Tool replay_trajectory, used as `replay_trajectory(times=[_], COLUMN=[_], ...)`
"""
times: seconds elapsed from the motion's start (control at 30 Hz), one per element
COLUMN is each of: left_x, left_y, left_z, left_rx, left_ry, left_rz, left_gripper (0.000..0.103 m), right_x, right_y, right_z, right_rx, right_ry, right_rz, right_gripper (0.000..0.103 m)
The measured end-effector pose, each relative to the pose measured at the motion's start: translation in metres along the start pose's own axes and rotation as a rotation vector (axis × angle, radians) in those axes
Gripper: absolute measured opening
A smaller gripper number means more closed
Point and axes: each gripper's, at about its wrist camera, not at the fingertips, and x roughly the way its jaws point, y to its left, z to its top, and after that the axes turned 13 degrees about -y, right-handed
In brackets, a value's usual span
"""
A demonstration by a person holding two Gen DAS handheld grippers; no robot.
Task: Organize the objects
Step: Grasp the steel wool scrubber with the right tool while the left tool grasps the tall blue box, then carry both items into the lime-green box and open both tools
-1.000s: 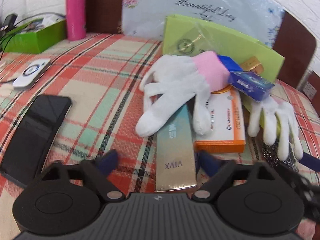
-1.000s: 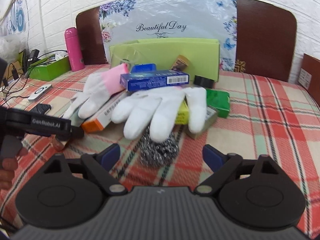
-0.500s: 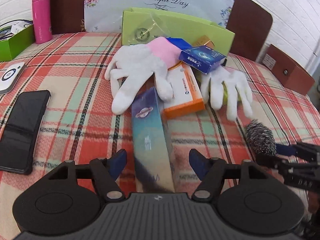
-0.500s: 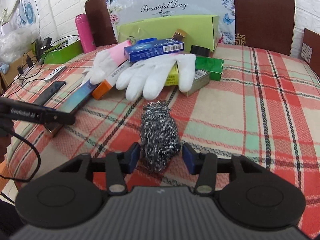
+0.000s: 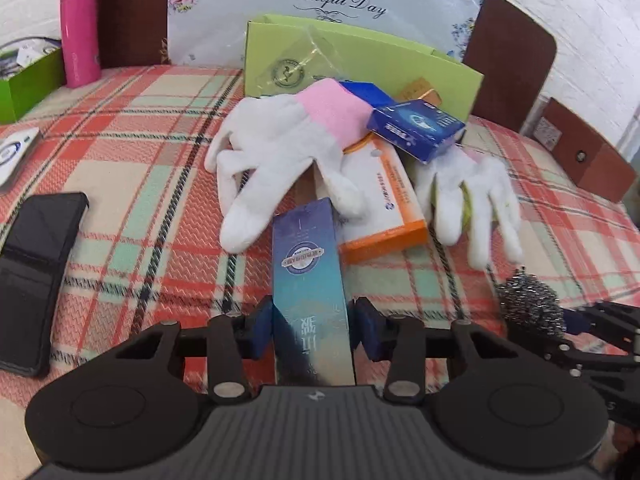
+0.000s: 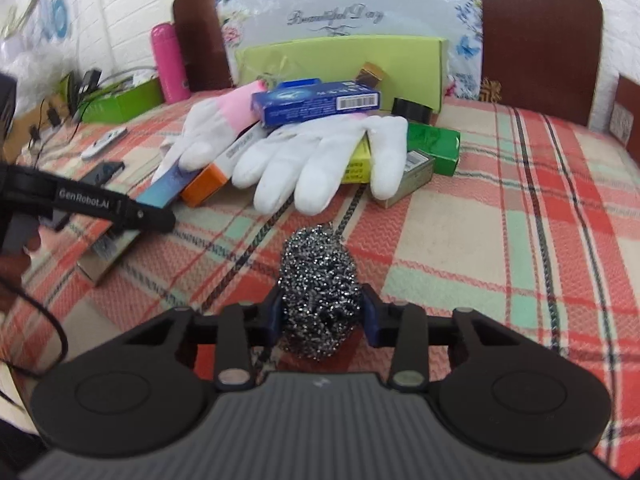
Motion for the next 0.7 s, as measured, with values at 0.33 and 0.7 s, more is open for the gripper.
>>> replay_trajectory(times=[0.33,0.7], left_x=[-0.04,0.018], left_y=[-0.014,-0.027], left_z=[0.052,0.172], left_rx=[0.046,-0.019], left_ry=[-0.175,-0.366], left_rz=[-0.144,-0.149], left_gripper=[0.045,0.045], right_x=[-0.032,0.032], right_y=[-0.016,-0.035], right_z=[0.047,0.149], right_rx=[0.059,0.075], right_ry=[-0.254,-0.406], right_rz=[0.085,0.006], right_gripper=[0.035,0.035])
